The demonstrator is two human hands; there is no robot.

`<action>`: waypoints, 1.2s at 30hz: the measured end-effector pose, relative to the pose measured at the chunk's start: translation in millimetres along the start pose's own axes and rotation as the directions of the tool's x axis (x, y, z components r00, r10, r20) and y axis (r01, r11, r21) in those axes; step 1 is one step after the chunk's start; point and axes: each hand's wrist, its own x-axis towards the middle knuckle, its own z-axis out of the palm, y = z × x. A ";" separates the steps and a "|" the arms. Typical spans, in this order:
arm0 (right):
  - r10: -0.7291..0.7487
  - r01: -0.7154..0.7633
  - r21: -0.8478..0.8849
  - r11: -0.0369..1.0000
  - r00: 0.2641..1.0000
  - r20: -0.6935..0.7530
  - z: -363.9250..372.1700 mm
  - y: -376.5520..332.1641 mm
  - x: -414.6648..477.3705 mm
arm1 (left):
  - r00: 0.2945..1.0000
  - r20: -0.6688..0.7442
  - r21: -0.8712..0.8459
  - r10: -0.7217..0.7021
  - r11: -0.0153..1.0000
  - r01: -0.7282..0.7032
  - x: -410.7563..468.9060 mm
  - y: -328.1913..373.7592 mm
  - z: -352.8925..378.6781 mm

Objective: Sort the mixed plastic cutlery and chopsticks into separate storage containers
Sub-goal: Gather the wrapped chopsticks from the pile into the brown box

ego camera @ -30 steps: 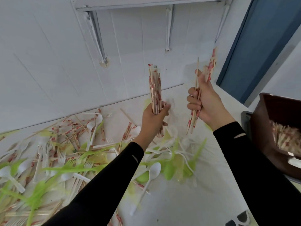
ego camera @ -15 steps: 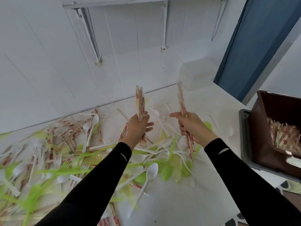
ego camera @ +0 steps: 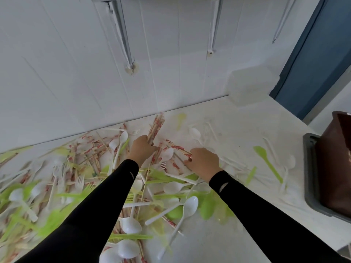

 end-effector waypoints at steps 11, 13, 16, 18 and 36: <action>0.089 -0.100 0.080 0.992 0.988 0.128 6.1 -6.8 26.0 | 0.986 0.138 0.147 -0.092 0.987 0.072 -2.2 -7.4 5.8; 0.120 -0.138 0.128 0.982 0.984 0.135 4.1 1.2 27.3 | 0.988 0.134 0.194 -0.071 0.980 0.044 -5.3 -8.0 6.6; 0.139 -0.161 0.181 0.970 0.982 0.128 0.2 15.6 27.5 | 0.991 0.123 0.300 -0.046 0.954 0.007 -10.6 -2.9 8.7; 0.127 -0.150 0.196 0.969 0.984 0.124 -1.1 22.1 25.3 | 0.995 0.098 0.295 -0.032 0.955 0.001 -12.0 -0.1 10.6; 0.029 -0.028 -0.011 1.000 0.996 0.088 2.6 4.6 7.8 | 0.863 -0.470 -0.457 0.187 0.785 -0.419 -43.6 10.7 -10.9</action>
